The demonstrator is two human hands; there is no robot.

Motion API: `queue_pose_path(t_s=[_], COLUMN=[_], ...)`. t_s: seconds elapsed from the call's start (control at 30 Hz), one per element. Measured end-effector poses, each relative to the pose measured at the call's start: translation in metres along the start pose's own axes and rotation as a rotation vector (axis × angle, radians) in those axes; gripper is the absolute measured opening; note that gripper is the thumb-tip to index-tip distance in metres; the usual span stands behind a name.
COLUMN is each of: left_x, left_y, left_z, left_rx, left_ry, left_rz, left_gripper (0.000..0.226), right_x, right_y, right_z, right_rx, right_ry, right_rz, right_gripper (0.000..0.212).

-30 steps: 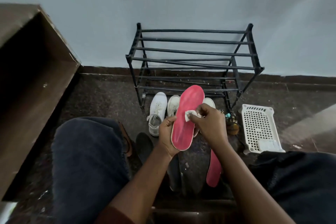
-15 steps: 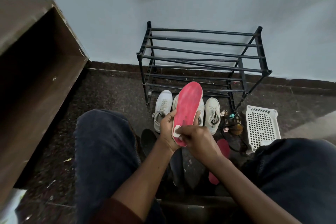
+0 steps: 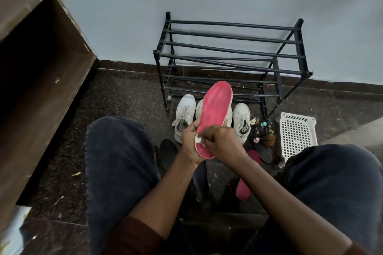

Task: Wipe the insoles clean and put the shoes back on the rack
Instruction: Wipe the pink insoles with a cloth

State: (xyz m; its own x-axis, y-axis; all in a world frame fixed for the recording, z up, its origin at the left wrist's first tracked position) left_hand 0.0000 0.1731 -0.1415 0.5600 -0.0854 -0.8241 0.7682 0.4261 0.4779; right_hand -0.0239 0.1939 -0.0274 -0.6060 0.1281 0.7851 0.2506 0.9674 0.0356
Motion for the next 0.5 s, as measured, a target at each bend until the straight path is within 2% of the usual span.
queue_pose_path(t_s=[0.13,0.2,0.23,0.3,0.37,0.5], left_x=[0.008,0.009,0.006,-0.002,-0.003,0.0], left_y=[-0.003,-0.004,-0.005,-0.004,-0.004,-0.006], left_z=[0.003,0.006,0.007,0.012,0.017,0.012], left_rx=[-0.031,-0.049,-0.043,-0.058,-0.095,-0.069], left_ry=[0.032,0.02,0.0,-0.022,-0.016,-0.035], left_rz=[0.038,0.054,0.04,0.012,0.005,-0.003], left_gripper=[0.05,0.047,0.046,0.046,0.044,0.049], right_x=[-0.014,-0.014,-0.008,0.016,0.03,0.001], right_y=[0.014,0.014,0.009,-0.01,-0.024,-0.022], right_z=[-0.011,-0.006,-0.001,0.018,0.027,0.007], right_rx=[0.09,0.061,0.01,-0.138,-0.211,-0.095], right_ry=[-0.001,-0.049,-0.095,-0.213,-0.209,-0.023], right_rz=[-0.242,-0.342,-0.319,-0.118,0.041,-0.021], right_gripper=[0.023,0.023,0.022,0.019,0.018,0.02])
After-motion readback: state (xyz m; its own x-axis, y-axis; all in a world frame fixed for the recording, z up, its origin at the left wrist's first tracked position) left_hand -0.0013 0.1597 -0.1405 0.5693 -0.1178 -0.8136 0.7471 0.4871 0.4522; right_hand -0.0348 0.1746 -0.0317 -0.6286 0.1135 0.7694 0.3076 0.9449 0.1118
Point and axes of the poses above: each hand's wrist, its own y-axis away from the middle knuckle, its own x-axis out of the back of the hand, z = x × y, the point moved 9 cm from there along -y, towards the middle knuckle
